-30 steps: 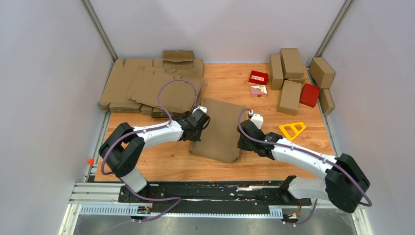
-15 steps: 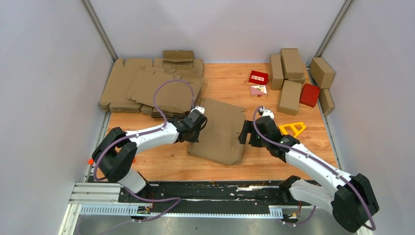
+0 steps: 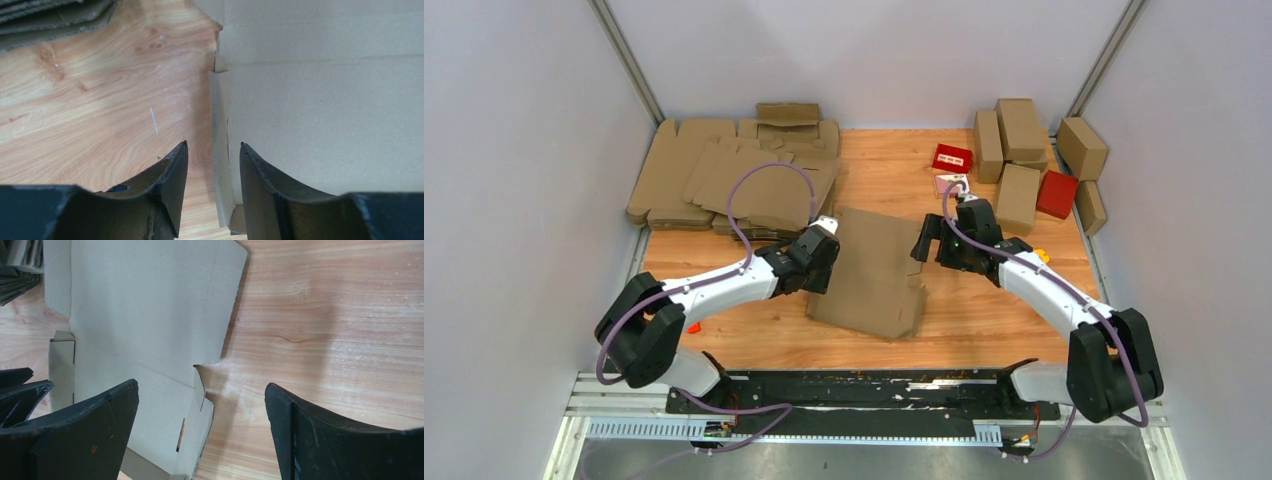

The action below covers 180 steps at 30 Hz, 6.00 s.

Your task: Fold the paper box

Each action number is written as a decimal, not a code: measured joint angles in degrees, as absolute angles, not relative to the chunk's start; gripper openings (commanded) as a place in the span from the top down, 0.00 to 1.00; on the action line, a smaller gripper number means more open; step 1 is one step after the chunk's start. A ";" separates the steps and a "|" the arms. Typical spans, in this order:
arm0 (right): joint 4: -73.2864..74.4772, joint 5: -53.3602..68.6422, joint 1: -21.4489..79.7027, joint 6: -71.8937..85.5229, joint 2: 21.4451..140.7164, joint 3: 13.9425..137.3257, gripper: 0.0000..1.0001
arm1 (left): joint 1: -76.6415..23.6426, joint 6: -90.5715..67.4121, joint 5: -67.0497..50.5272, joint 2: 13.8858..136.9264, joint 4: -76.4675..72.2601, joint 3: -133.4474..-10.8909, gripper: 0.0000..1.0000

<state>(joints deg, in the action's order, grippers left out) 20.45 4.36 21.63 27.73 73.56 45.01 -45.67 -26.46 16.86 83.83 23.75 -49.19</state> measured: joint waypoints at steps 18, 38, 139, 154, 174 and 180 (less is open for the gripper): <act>18.96 11.03 18.92 27.73 78.17 45.08 0.04 | -45.67 -23.83 18.63 92.73 21.82 -54.50 0.70; 18.94 10.79 18.92 27.07 75.53 44.60 0.04 | -45.71 -23.64 22.28 98.02 22.37 -58.87 1.00; 0.99 9.47 18.70 32.97 79.15 32.23 0.24 | -24.25 -26.87 0.19 86.52 1.37 -49.10 0.30; -5.37 18.17 15.40 40.93 85.34 33.82 0.43 | -18.92 -28.64 6.61 86.32 4.49 -47.68 0.26; -6.02 21.85 15.29 38.26 86.80 37.45 0.48 | -24.84 -29.69 -3.90 65.32 -1.74 -33.63 0.33; -4.51 20.14 15.29 38.28 88.09 38.00 0.47 | -26.52 -28.73 -6.85 68.73 0.36 -33.61 0.33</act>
<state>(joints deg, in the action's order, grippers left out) -4.51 20.14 15.29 38.28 88.09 38.00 -26.52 -28.73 -6.85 68.73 0.36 -33.61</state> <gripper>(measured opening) 0.531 0.673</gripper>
